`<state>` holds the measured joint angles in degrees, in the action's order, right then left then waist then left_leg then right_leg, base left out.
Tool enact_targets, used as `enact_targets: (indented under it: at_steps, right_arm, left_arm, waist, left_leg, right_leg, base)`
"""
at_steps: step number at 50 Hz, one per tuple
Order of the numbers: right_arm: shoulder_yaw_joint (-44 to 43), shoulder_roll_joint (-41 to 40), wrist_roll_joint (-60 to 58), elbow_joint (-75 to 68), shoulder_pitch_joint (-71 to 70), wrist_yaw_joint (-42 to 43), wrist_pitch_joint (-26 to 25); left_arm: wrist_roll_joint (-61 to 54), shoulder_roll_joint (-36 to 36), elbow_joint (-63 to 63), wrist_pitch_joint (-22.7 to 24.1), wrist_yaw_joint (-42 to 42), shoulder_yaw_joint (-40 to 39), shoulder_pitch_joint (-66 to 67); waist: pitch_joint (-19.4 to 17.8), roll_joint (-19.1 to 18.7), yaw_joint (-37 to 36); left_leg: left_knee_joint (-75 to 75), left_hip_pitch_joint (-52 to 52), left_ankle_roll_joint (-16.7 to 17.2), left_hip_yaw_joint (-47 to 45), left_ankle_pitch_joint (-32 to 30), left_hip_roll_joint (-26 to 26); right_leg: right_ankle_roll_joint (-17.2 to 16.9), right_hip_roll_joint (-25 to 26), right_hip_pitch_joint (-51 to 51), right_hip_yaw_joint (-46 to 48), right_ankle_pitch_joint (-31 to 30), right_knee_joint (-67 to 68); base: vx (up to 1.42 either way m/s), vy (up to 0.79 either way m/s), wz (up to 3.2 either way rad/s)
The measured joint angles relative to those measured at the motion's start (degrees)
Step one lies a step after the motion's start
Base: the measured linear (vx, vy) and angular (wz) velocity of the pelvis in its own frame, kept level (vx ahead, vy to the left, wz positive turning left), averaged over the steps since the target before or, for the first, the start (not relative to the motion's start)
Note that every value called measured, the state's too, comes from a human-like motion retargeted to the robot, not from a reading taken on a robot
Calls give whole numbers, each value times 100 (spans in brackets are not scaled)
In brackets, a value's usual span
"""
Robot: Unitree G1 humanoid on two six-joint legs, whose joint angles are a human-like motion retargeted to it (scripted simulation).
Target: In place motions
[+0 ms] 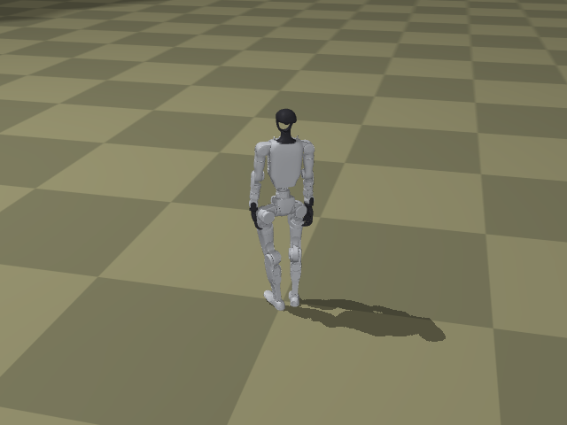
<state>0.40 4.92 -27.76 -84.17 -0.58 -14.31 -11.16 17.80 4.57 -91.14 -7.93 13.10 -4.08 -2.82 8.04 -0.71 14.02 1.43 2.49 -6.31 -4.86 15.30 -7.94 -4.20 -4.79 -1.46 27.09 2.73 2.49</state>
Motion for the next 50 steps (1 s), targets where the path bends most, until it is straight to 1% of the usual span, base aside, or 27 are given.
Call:
enact_targets:
  at_steps: [6,15,30,43,48,50]
  right_arm:
    - [10,-48,33,7,-61,-45,-11]
    - [96,-89,-131,70,-77,-96,19]
    - [24,-31,-37,1,-74,-101,-5]
    - [94,-35,-81,2,-58,-108,0]
    - [94,-17,-72,-13,-23,-86,6]
    - [67,5,-41,-60,-15,-58,8]
  left_arm:
    - [11,-24,-58,-13,13,15,1]
    - [13,-16,0,-20,34,27,-34]
    - [-2,8,25,-24,23,9,-32]
    - [0,16,17,-44,0,-100,112]
    - [-12,4,76,-53,12,-114,143]
    - [0,4,102,-68,36,-100,109]
  waist:
    - [53,-46,160]
    - [82,-95,215]
    - [87,-93,35]
    - [93,-83,11]
    - [94,-91,-177]
    - [88,-93,-387]
  left_leg:
    - [37,96,6,-17,29,8]
    - [91,161,-34,-79,62,-14]
    - [107,172,-45,-168,92,33]
    - [133,203,-74,-61,69,-27]
    - [185,271,-87,-62,62,-47]
    - [212,309,-91,-142,64,-38]
  right_leg:
    - [58,56,-63,-14,-35,-62]
    - [177,186,-54,-67,-77,-166]
    - [106,105,-75,-156,-88,-87]
    - [174,136,-10,-40,-77,-148]
    - [182,133,22,-41,-17,-140]
    - [181,134,31,-106,31,-112]
  base:
    - [3,-2,-4]
    - [0,0,0]
    - [0,0,0]
    - [-6,2,5]
    - [-14,5,-7]
    - [-16,4,-32]
